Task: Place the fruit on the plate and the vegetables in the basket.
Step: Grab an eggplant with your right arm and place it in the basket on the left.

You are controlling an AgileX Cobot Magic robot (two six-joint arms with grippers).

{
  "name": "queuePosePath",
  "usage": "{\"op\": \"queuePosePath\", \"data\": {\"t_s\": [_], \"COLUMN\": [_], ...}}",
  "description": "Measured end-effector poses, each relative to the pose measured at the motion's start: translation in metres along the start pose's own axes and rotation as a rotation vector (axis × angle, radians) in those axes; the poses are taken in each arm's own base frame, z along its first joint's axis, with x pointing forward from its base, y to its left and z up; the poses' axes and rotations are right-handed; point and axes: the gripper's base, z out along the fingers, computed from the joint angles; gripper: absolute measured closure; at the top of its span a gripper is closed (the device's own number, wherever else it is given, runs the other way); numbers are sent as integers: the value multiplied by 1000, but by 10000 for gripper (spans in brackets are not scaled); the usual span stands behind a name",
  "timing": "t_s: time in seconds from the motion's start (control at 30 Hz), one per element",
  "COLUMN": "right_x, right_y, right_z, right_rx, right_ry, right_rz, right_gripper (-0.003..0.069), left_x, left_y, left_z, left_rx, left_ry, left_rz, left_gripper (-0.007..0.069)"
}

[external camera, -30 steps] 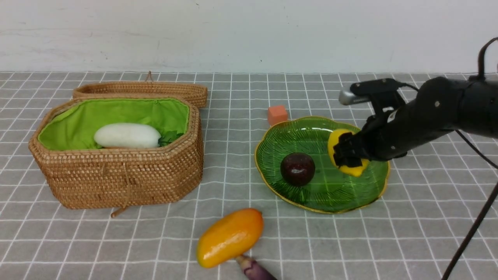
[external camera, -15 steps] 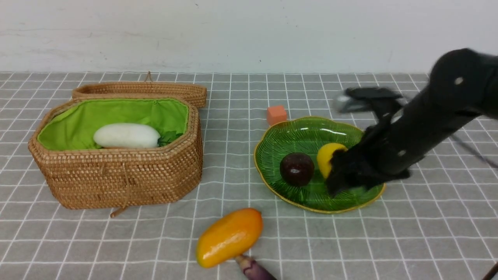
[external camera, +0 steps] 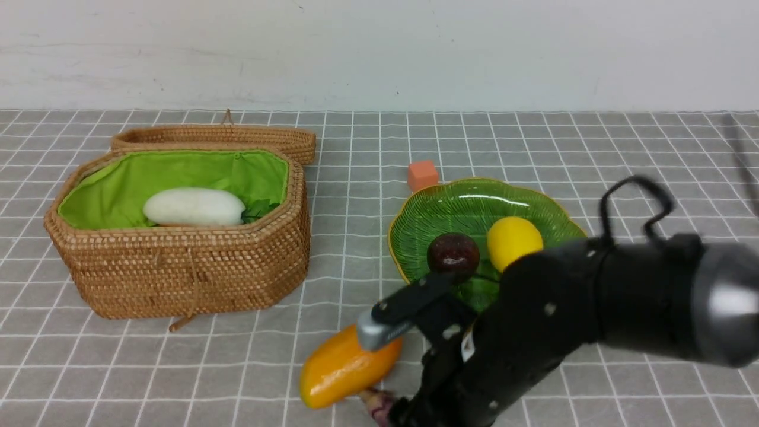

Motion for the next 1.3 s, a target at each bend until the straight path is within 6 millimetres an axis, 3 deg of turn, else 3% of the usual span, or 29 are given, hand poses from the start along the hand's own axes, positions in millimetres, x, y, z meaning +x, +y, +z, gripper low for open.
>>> {"op": "queuePosePath", "data": {"t_s": [0.1, 0.2, 0.3, 0.43, 0.5, 0.57, 0.6, 0.7, 0.73, 0.77, 0.83, 0.93, 1.03, 1.07, 1.13, 1.17, 1.2, 1.3], "right_x": [4, 6, 8, 11, 6, -6, -7, -47, -52, -77, -92, -147, -174, -193, -211, -214, -225, -234], "right_y": [-3, -4, -1, 10, 15, 21, 21, 29, 31, 36, 39, 47, 48, 46, 42, 41, 34, 24], "right_z": [15, 17, 13, -14, -40, -66, -69, -109, -113, -132, -141, -159, -150, -134, -112, -107, -80, -45], "right_rx": [7, 8, -14, -65, -74, -66, -64, -28, -26, -15, -13, -1, -4, -13, -7, -6, 4, 34], "right_ry": [48, 77, 130, 272, 324, 299, 292, 97, 66, -90, -191, -535, -669, -738, -810, -823, -861, -904], "right_rz": [0, -7, -1, -30, -73, -117, -122, -212, -222, -255, -270, -317, -324, -314, -293, -288, -257, -222], "right_gripper": [155, 288, 284, 284, 284, 284, 284, 284, 284, 284, 284, 284, 284, 284, 284, 284, 284, 284], "left_x": [0, 0, 0, 0, 0, 0, 0, 0, 0, 0, 0, 0, 0, 0, 0, 0, 0, 0], "left_y": [0, 0, 0, 0, 0, 0, 0, 0, 0, 0, 0, 0, 0, 0, 0, 0, 0, 0], "left_z": [0, 0, 0, 0, 0, 0, 0, 0, 0, 0, 0, 0, 0, 0, 0, 0, 0, 0], "left_rx": [0, 0, 0, 0, 0, 0, 0, 0, 0, 0, 0, 0, 0, 0, 0, 0, 0, 0], "left_ry": [0, 0, 0, 0, 0, 0, 0, 0, 0, 0, 0, 0, 0, 0, 0, 0, 0, 0], "left_rz": [0, 0, 0, 0, 0, 0, 0, 0, 0, 0, 0, 1, 1, 1, 1, 1, 1, 1], "left_gripper": [501, 498, 496, 491, 490, 487, 487, 482, 481, 480, 478, 478, 477, 477, 475, 475, 473, 473]}}
